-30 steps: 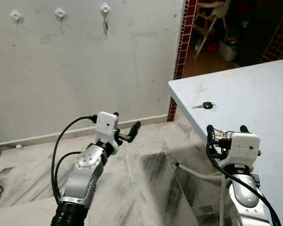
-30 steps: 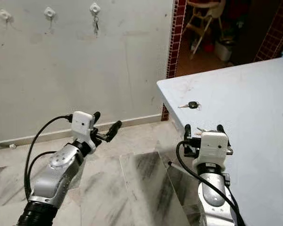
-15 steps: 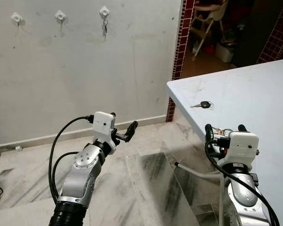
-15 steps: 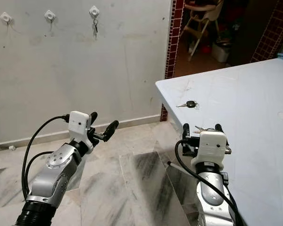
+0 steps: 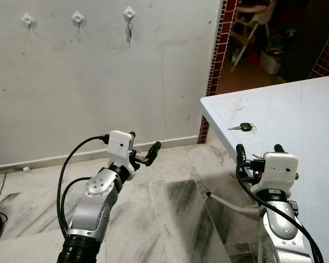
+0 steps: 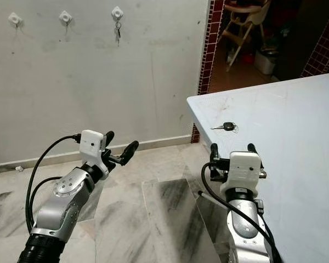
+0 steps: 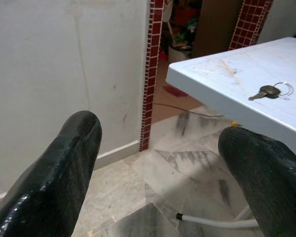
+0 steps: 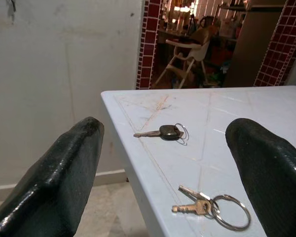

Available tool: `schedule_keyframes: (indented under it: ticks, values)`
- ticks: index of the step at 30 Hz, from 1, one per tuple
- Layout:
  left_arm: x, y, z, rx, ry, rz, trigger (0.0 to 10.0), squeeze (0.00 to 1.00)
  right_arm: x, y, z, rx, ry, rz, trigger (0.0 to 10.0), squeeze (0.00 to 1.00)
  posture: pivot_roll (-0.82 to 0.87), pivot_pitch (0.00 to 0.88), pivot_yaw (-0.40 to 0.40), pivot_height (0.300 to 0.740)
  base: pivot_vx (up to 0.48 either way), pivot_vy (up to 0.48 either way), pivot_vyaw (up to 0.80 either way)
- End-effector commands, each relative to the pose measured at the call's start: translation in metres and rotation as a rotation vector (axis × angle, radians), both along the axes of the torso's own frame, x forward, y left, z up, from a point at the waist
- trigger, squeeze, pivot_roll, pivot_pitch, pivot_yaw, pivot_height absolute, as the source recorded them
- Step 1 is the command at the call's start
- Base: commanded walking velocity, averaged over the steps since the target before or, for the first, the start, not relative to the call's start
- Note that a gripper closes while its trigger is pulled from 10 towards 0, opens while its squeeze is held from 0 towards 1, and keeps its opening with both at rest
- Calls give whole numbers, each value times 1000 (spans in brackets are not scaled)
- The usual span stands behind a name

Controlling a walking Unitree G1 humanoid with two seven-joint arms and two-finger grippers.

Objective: Hang keys on a hook

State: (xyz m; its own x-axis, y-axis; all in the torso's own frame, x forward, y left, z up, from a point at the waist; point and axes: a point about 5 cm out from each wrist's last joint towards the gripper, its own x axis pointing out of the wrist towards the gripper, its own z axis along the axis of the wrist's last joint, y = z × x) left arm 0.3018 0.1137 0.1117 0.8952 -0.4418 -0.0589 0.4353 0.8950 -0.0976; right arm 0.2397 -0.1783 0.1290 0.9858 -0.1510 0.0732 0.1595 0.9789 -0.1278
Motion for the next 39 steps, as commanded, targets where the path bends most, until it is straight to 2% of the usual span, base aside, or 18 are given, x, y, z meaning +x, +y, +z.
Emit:
schedule_keyframes:
  ticks: [1, 19, 39]
  values:
    - [1, 2, 0, 17, 7, 3, 10000, 0, 1, 1, -1, -2, 8, 8, 10000, 0, 9, 0, 32, 740, 0, 0, 0]
    - [0, 1, 0, 20, 10, -6, 10000, 0, 0, 1, -3, -4, 21, 7, 10000, 0, 8, 0, 32, 740, 0, 0, 0]
    - [0, 0, -1, 27, 7, -9, 10000, 0, 0, 0, -7, -22, 38, 3, 10000, 0, 8, 0, 32, 740, 0, -314, 0]
